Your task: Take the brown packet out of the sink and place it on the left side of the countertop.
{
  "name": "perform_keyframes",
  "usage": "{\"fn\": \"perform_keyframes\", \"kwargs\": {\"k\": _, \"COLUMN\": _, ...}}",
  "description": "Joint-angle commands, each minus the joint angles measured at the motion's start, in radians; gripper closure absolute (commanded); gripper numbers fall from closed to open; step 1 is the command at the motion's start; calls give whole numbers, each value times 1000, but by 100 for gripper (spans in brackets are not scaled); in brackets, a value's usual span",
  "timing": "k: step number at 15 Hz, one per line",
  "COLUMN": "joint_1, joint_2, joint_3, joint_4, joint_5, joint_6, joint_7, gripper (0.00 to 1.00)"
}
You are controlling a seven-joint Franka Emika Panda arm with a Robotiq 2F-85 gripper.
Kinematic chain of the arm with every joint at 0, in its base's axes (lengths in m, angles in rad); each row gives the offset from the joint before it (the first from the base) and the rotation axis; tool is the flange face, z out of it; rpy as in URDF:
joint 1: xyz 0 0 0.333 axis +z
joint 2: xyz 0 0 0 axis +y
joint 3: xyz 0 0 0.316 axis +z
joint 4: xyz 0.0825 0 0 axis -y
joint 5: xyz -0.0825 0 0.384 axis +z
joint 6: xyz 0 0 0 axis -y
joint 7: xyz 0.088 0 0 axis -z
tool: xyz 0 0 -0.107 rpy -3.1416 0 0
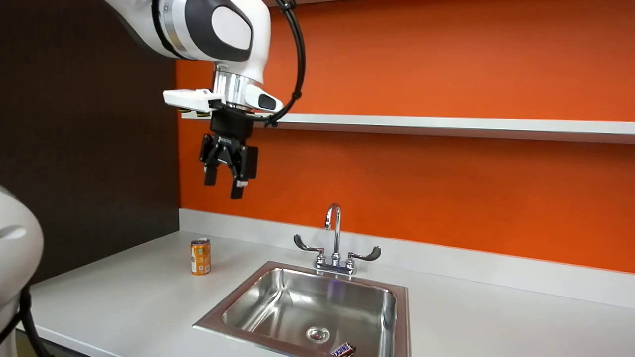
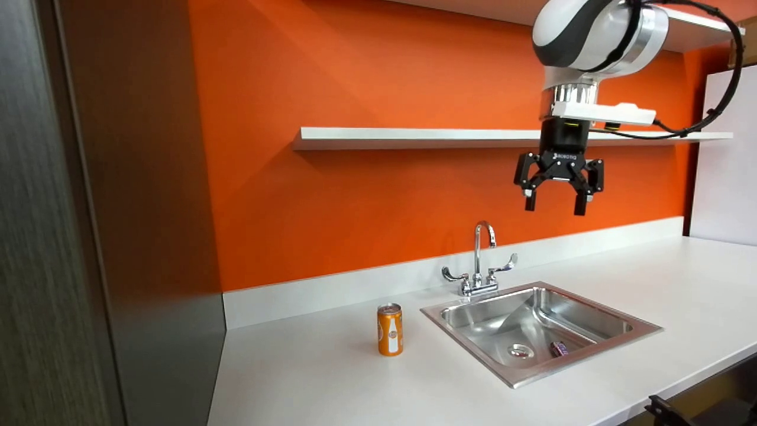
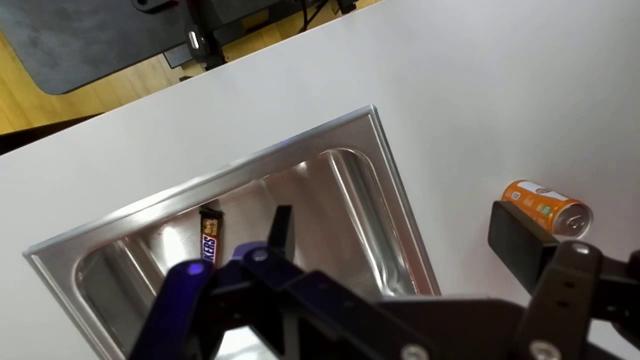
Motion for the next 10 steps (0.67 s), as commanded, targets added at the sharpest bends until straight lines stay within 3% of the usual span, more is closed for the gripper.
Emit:
{"fn": "perform_keyframes", "kwargs": {"k": 1, "joint_1": -38, "joint_2": 34, "joint_3": -34, "joint_4": -18, "joint_5": -32, "joint_6": 64, "joint_7": -33, "gripper": 0}}
{"fn": "perform_keyframes", "kwargs": {"k": 10, "joint_1": -89, "joint_2": 237, "joint_3": -139, "joint_4": -1, "joint_5": -59, "joint_6": 260, "joint_7": -110, "gripper": 0}}
